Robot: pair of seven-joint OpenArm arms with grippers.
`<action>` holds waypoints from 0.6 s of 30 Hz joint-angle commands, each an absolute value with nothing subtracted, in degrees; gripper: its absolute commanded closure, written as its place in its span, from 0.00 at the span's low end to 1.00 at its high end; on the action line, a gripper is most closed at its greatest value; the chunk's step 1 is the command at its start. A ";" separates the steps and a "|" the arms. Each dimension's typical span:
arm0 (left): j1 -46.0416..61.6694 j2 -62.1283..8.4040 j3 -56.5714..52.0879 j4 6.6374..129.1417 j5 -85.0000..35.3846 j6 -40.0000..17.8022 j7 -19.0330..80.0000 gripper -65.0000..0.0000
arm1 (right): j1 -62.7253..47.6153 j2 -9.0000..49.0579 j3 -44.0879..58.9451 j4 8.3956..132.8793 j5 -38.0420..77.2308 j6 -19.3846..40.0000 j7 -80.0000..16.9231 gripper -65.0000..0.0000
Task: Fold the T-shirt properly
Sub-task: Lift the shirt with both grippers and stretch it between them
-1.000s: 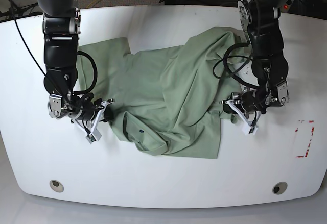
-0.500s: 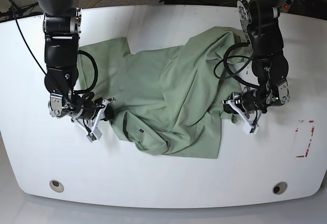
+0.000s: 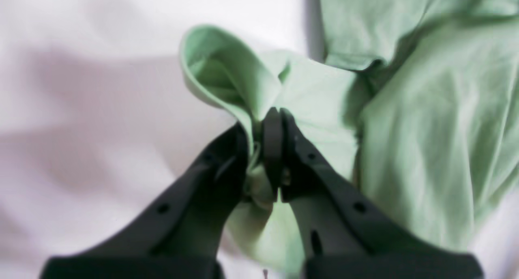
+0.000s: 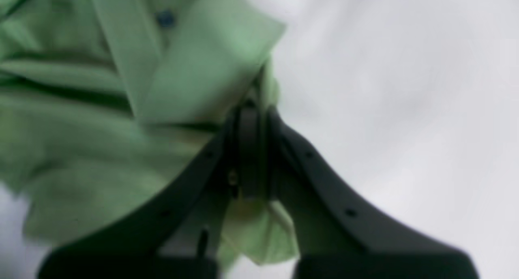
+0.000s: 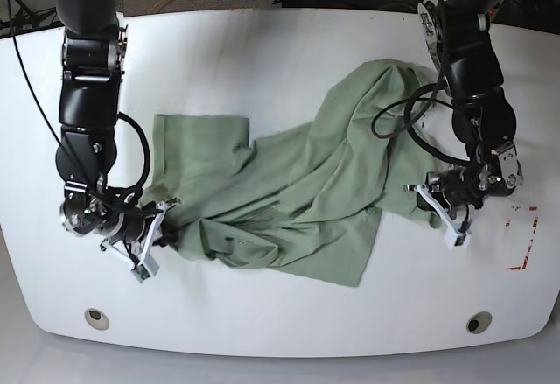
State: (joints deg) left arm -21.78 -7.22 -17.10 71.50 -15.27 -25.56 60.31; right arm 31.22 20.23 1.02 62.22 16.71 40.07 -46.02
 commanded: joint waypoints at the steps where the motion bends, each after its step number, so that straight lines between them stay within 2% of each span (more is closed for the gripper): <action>1: -24.31 -7.16 -16.92 76.44 -16.40 -25.80 60.53 1.00 | 34.33 21.14 1.36 65.45 17.27 40.00 -46.29 1.00; 9: -28.53 -6.99 -17.01 90.15 -16.40 -25.80 67.82 1.00 | 41.71 22.29 1.36 69.49 17.27 40.00 -50.51 1.00; 18: -32.84 -8.84 -17.01 102.29 -16.31 -25.80 69.05 1.00 | 55.08 23.96 1.10 69.41 17.27 40.00 -54.29 1.00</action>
State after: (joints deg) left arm -30.52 -7.20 -16.82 99.26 -16.49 -25.89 70.04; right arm 51.24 22.61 0.95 68.27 16.95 40.34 -54.22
